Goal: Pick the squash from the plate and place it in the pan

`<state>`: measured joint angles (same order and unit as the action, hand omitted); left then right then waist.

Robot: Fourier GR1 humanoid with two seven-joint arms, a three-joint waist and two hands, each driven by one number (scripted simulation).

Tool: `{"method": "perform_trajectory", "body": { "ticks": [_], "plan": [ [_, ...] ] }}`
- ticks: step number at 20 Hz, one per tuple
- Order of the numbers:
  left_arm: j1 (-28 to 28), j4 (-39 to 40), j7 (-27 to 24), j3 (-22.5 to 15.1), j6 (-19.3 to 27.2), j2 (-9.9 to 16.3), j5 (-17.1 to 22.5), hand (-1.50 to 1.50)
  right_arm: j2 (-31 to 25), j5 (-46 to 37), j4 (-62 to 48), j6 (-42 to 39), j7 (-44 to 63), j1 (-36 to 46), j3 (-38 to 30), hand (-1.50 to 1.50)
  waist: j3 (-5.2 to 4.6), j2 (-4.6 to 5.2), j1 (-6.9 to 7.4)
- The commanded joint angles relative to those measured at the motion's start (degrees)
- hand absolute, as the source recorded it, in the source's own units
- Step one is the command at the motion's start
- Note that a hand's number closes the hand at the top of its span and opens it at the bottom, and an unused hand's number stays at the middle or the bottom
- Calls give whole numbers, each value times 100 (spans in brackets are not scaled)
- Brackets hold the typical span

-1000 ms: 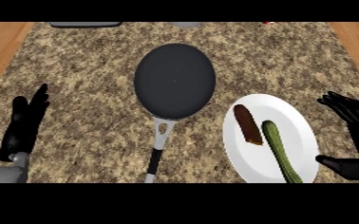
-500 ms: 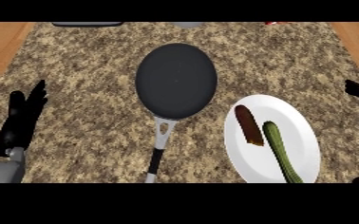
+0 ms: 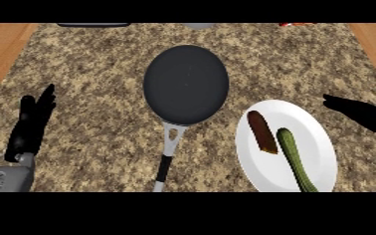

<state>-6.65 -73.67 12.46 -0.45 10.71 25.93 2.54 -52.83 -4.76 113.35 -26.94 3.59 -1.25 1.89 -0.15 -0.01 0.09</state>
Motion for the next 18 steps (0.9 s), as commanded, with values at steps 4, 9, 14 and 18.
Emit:
{"method": "perform_trajectory", "body": {
  "ticks": [4,9,14,18],
  "plan": [
    [38,-199,77,124,-55,49,-90,0,218,-1133,-192,-395,669,482,952,-150,15,9,74],
    [-109,-198,272,288,-265,52,-84,0,883,-1729,420,-407,1310,47,1392,-150,14,-7,-17],
    [242,-492,162,321,-276,-185,-240,0,1165,-2704,-350,-284,597,90,1382,-150,17,-3,8],
    [340,-263,-31,610,-605,-23,-150,0,1376,-3041,-184,-373,826,-39,1418,-150,15,-3,-1]
  ]
}}
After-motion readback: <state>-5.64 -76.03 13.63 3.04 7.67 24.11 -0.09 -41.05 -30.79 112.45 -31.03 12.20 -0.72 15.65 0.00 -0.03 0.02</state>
